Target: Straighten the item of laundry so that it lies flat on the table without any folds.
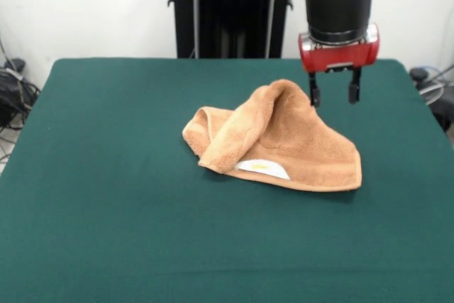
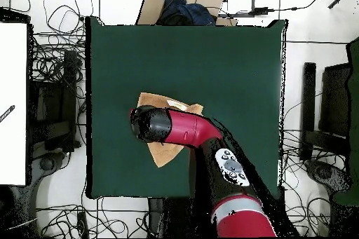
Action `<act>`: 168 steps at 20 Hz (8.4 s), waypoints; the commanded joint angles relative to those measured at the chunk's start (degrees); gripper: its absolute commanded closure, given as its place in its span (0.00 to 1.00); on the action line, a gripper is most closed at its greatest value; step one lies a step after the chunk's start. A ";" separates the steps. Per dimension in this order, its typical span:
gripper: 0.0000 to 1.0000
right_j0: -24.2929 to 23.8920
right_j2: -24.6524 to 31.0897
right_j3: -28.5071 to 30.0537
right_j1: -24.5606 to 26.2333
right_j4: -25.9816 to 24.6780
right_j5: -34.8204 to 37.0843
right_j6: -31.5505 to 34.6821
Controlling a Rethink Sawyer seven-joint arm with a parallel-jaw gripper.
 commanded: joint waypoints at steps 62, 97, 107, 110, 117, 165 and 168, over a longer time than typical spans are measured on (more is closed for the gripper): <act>1.00 -15.12 4.41 0.04 10.70 -10.93 -3.78 4.19; 1.00 -4.06 -6.19 18.98 -3.19 -6.28 -21.10 14.83; 1.00 -7.55 -0.88 19.33 -3.51 -4.68 -18.12 12.38; 1.00 -8.39 -0.07 19.12 -0.84 -5.12 -21.08 12.82; 1.00 -8.91 0.39 17.91 1.52 -5.58 -22.42 12.52; 0.00 -13.56 4.98 5.57 4.02 -5.11 -4.18 5.15; 0.00 -13.91 5.53 4.75 4.63 -5.25 -4.21 5.09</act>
